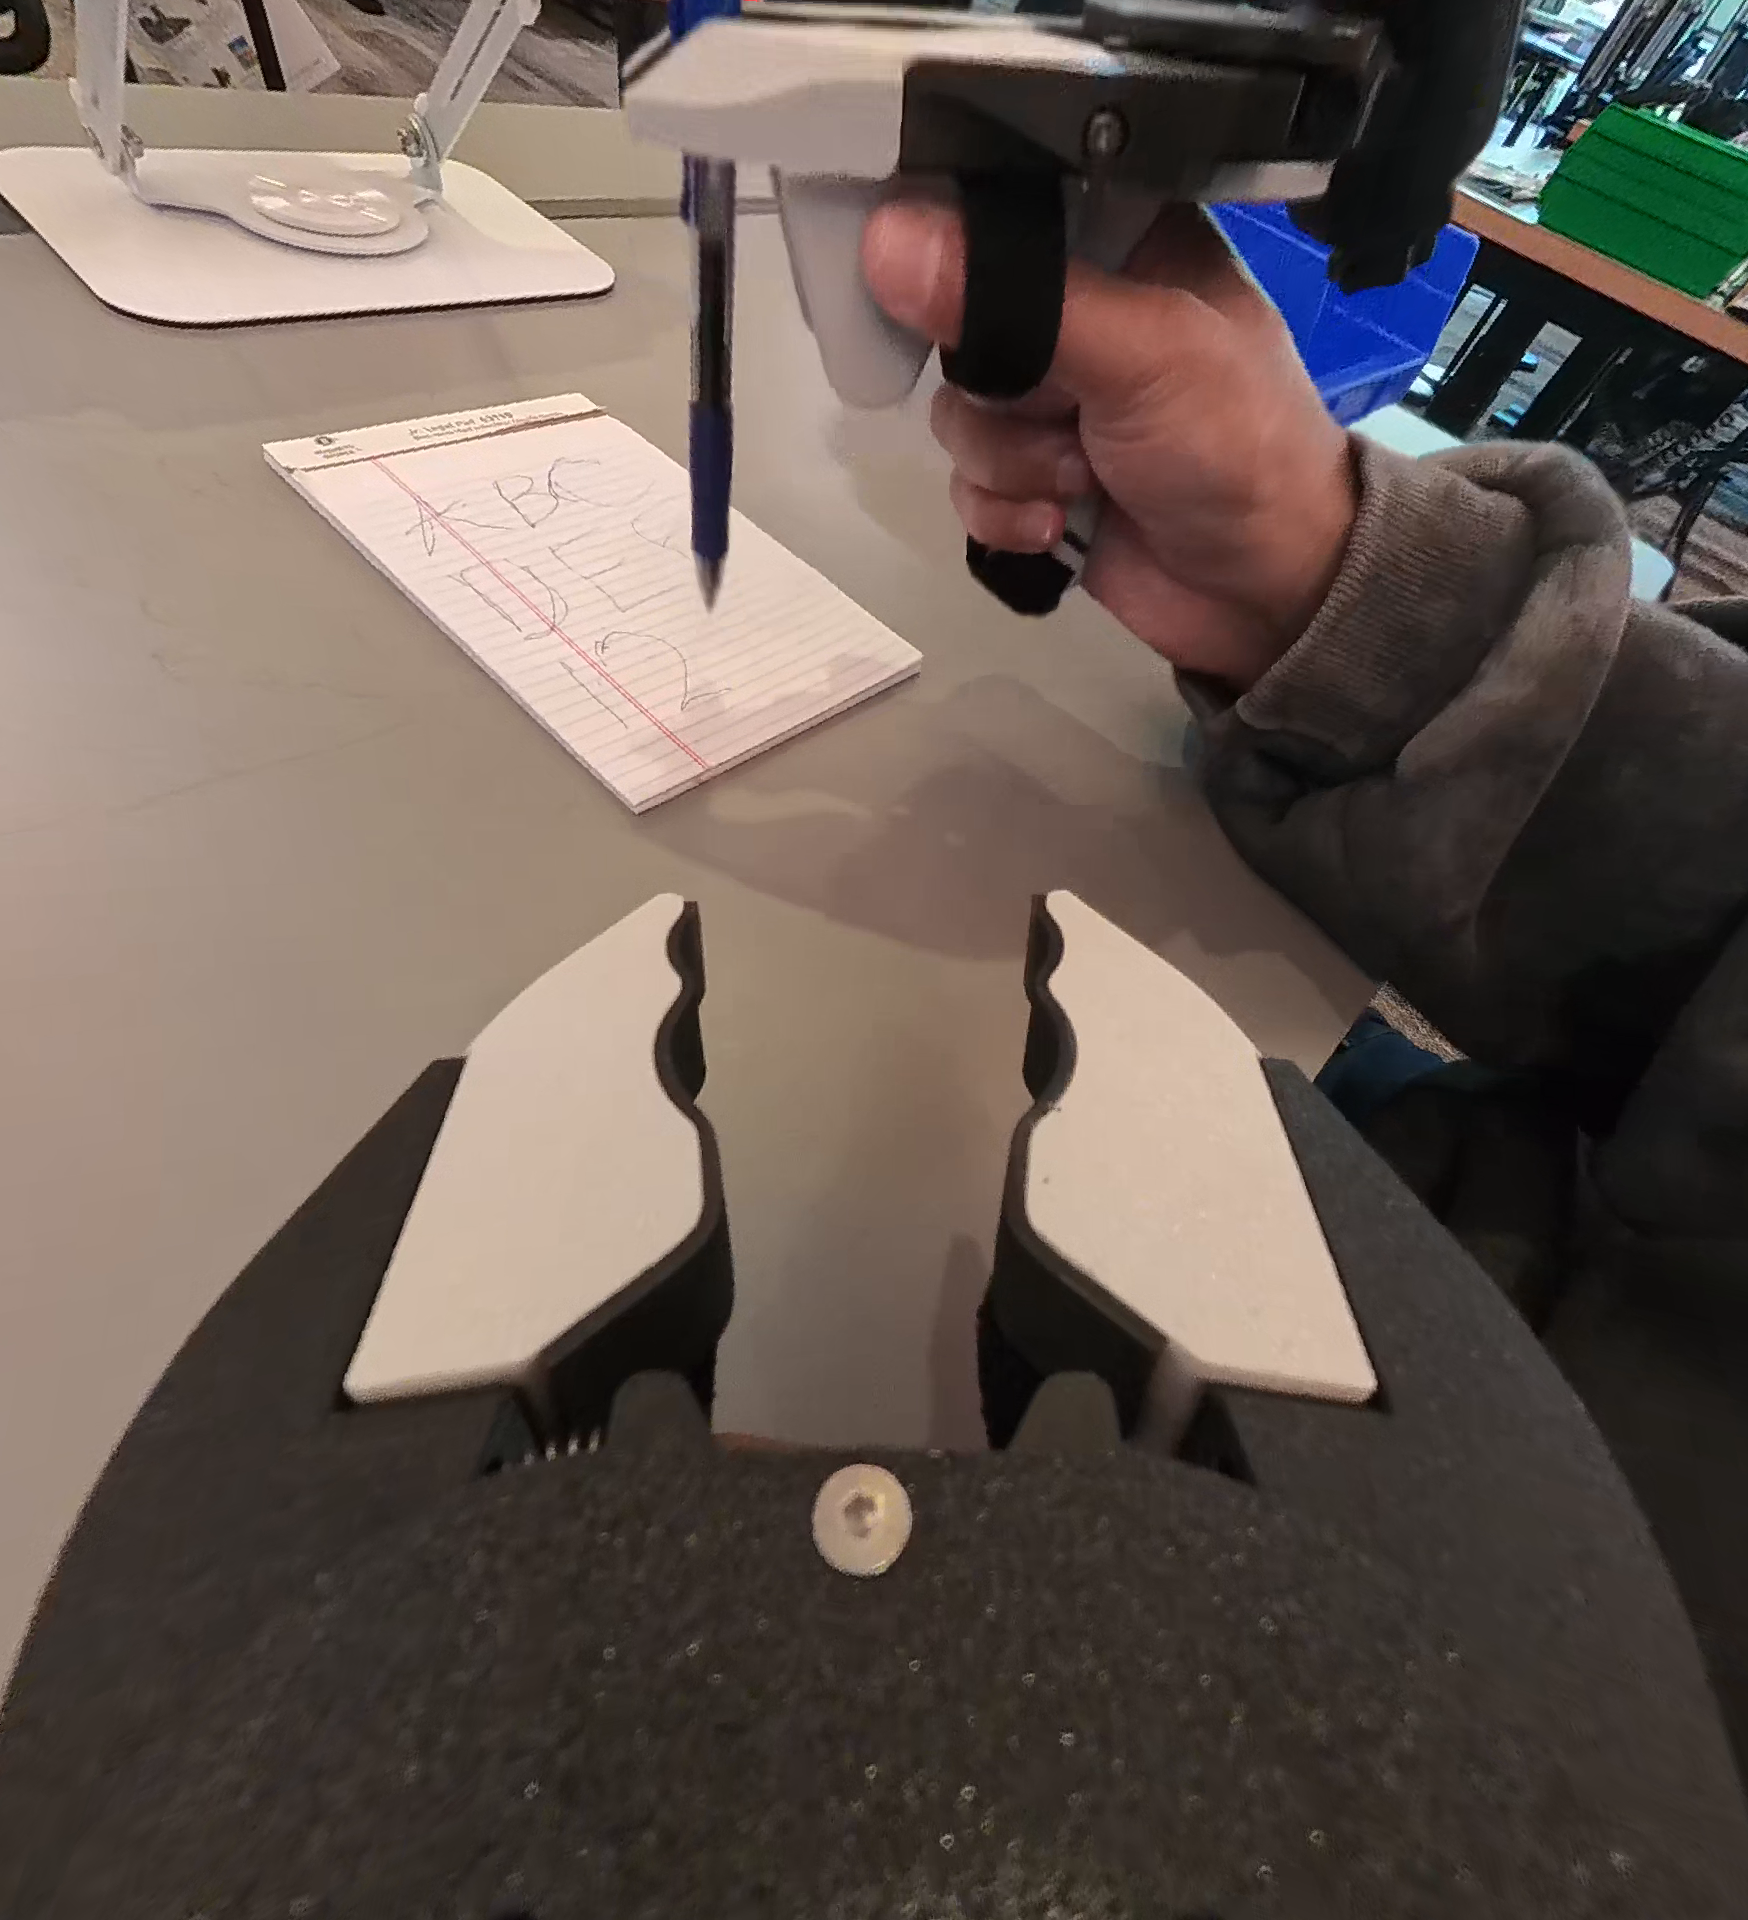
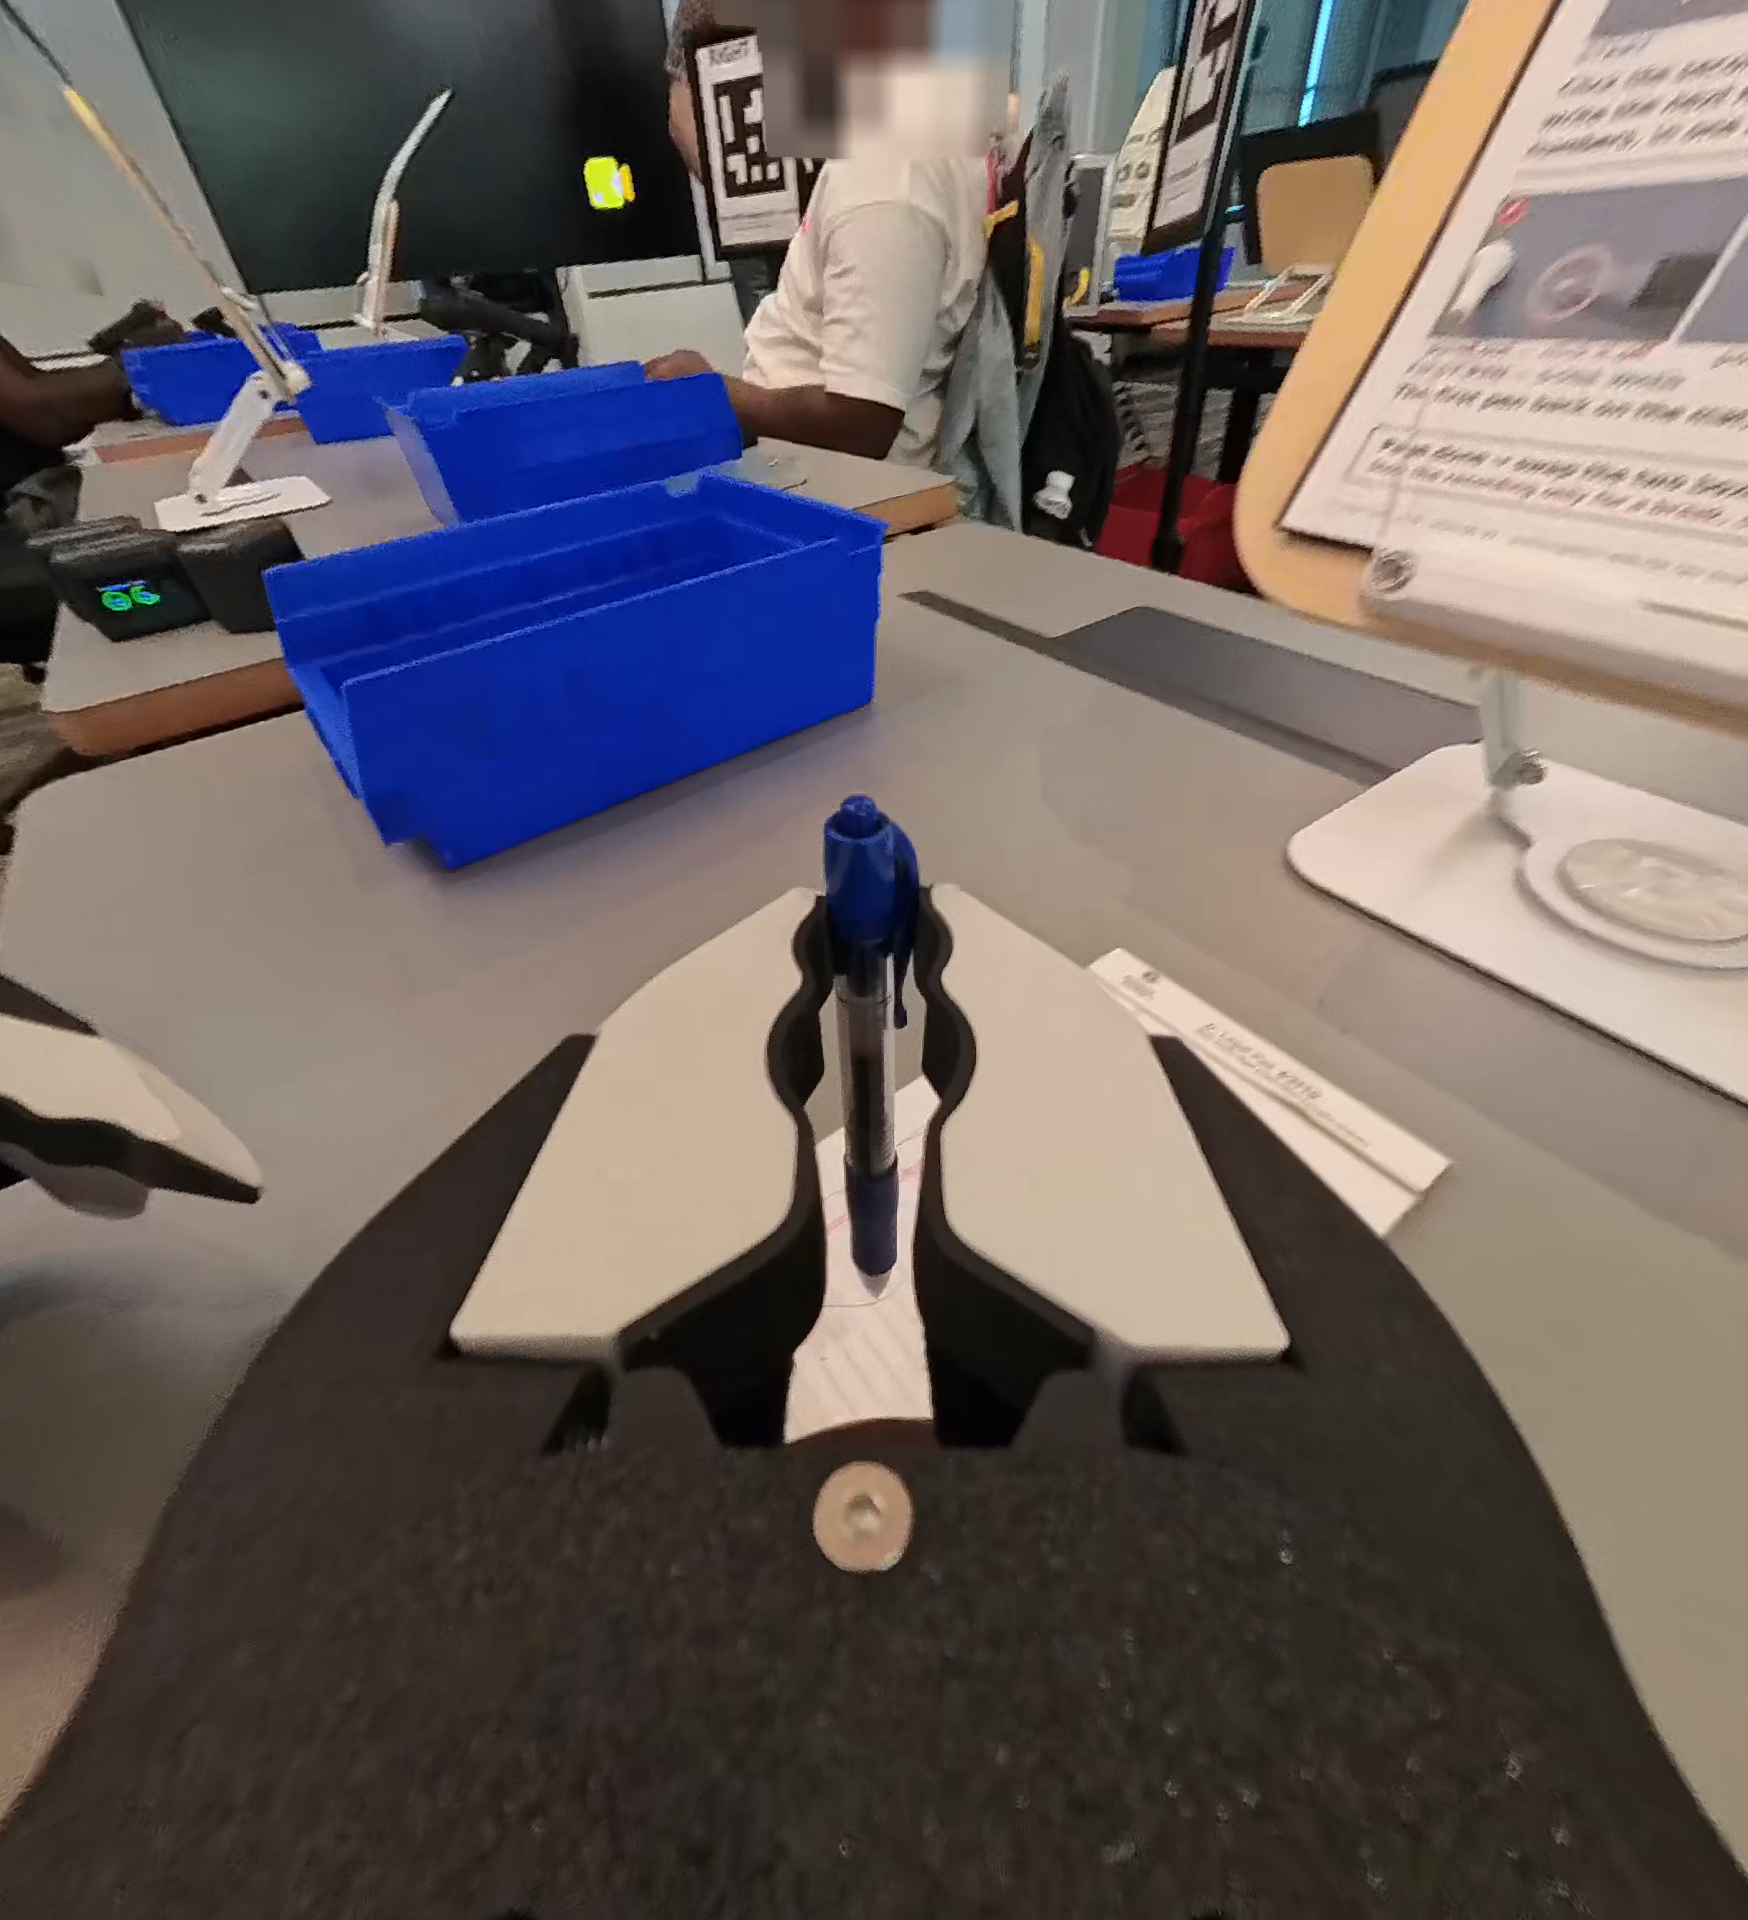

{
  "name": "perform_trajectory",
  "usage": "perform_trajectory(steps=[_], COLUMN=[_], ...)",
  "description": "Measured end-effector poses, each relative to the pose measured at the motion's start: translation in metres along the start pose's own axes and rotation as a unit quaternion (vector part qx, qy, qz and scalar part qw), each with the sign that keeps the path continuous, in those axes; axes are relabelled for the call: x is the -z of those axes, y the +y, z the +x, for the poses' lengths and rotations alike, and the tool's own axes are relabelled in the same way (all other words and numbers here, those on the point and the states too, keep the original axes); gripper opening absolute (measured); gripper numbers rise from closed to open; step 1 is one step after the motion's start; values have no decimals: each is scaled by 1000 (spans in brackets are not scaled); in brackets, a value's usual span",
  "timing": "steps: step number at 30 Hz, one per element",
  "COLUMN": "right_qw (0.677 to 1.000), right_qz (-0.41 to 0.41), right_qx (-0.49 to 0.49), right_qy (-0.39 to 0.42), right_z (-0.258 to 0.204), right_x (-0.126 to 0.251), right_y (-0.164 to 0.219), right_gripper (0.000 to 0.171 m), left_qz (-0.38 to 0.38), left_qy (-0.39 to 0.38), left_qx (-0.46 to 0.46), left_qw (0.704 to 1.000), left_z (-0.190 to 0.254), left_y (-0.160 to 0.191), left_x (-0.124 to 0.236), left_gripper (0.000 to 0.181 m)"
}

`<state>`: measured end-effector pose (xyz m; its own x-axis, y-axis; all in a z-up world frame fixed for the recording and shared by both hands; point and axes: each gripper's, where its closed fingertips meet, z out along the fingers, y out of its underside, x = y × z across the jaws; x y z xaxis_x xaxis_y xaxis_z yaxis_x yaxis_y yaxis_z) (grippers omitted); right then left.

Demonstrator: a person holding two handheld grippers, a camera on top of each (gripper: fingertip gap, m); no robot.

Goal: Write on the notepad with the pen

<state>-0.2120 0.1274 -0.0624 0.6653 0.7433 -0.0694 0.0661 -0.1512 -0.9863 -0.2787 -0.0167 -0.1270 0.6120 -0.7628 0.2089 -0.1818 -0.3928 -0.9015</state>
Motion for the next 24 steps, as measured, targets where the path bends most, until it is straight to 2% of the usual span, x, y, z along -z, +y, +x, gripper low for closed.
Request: perform_trajectory(steps=[6,24], right_qw=[1000,1000], right_qz=[-9,-21], right_qx=[7,5], right_qy=[16,13], right_z=[16,19], right_x=[-7,-16], right_y=[4,17], right_gripper=[14,14], left_qz=[-1,-8], left_qy=[0,4], left_qx=[3,1], left_qw=[1000,1000], left_z=[-2,-1], left_y=[1,4], left_x=[-1,-3], left_gripper=[59,59])
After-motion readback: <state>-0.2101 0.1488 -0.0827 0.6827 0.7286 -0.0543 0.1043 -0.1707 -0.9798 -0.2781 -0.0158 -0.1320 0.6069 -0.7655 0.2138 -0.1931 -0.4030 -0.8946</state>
